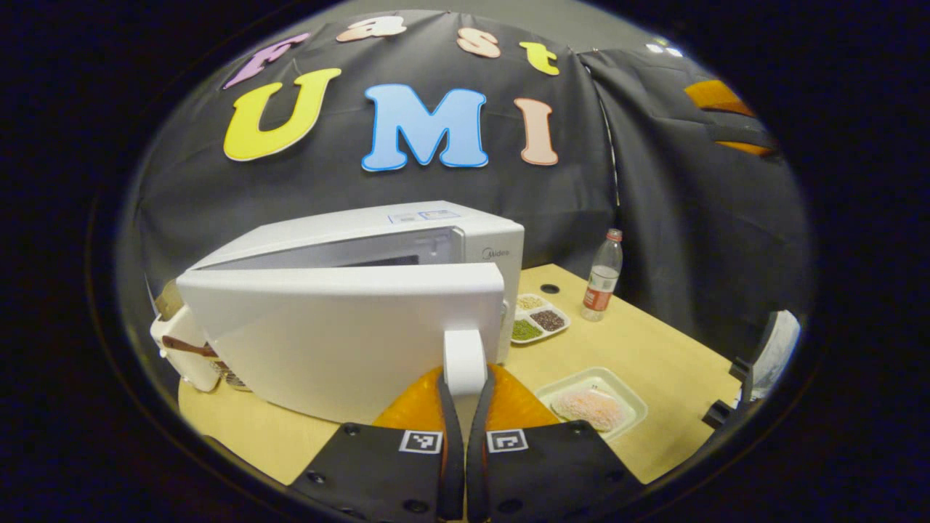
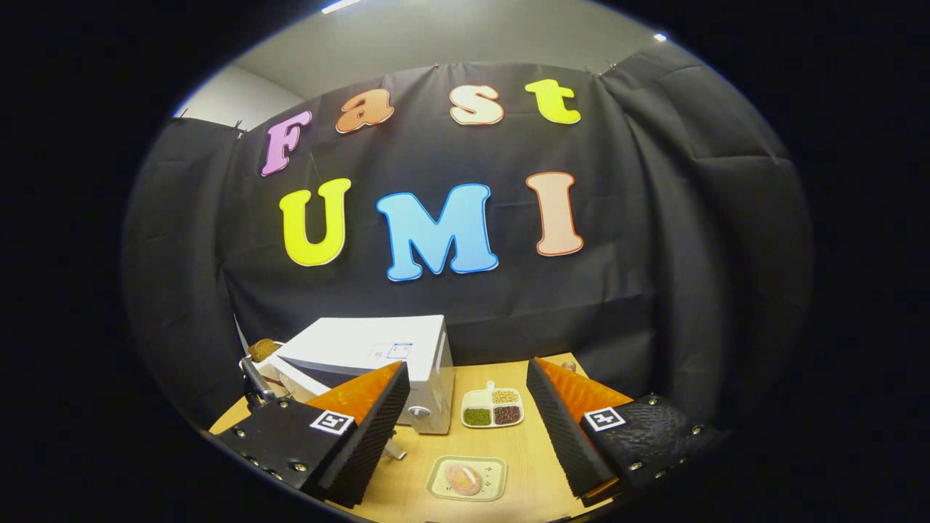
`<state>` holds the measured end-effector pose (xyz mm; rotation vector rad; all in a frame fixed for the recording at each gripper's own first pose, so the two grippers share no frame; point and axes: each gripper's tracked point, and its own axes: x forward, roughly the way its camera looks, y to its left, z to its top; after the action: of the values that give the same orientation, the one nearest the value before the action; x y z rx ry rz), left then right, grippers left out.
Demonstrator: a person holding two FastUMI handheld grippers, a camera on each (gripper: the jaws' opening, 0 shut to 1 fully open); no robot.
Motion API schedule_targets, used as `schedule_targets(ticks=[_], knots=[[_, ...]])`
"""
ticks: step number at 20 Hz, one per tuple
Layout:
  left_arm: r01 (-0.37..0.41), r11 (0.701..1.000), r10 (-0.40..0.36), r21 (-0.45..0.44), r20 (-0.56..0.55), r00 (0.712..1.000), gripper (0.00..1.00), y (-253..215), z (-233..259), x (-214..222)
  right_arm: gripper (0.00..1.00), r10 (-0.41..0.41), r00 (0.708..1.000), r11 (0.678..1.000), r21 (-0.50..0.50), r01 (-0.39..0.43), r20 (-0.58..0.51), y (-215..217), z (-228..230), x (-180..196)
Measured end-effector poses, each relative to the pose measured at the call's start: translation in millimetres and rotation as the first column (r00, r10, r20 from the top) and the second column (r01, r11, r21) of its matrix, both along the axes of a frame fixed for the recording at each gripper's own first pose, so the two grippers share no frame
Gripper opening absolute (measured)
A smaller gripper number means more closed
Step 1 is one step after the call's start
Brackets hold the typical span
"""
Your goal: Open the microwave oven with the left hand, put the food in, and close the microwave oven.
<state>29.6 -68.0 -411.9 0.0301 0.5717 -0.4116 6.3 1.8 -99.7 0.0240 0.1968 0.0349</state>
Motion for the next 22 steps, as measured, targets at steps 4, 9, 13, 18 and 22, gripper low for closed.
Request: schedule_targets(ticks=[4,9,13,18,22], knots=[[0.063,0.998,-0.063,-0.003,-0.008,0.998,0.08,23.1,9.0,-39.2,0.99,0.012,1.0,1.0,-0.019,-0.012,0.021,19.5,2.4,-5.4],[0.122,0.992,-0.123,-0.012,-0.039,0.992,0.07,58.2,14.0,-84.2,0.99,0.025,0.999,1.0,-0.018,-0.025,0.02,46.7,-0.4,-11.9],[0.192,0.981,-0.192,-0.004,-0.071,0.979,0.09,102.7,20.4,-124.7,0.99,0.066,0.997,0.997,-0.033,-0.065,0.038,77.2,2.0,-19.0],[0.207,0.978,-0.206,0.001,-0.105,0.973,0.11,154.7,24.5,-157.1,0.99,0.09,0.995,0.996,-0.028,-0.089,0.037,107.9,-1.9,-25.3],[0.239,0.97,-0.231,0.042,-0.141,0.963,0.11,204.8,25.5,-177.1,0.99,0.11,0.994,0.993,-0.037,-0.109,0.029,125.9,-4.2,-29.5]])
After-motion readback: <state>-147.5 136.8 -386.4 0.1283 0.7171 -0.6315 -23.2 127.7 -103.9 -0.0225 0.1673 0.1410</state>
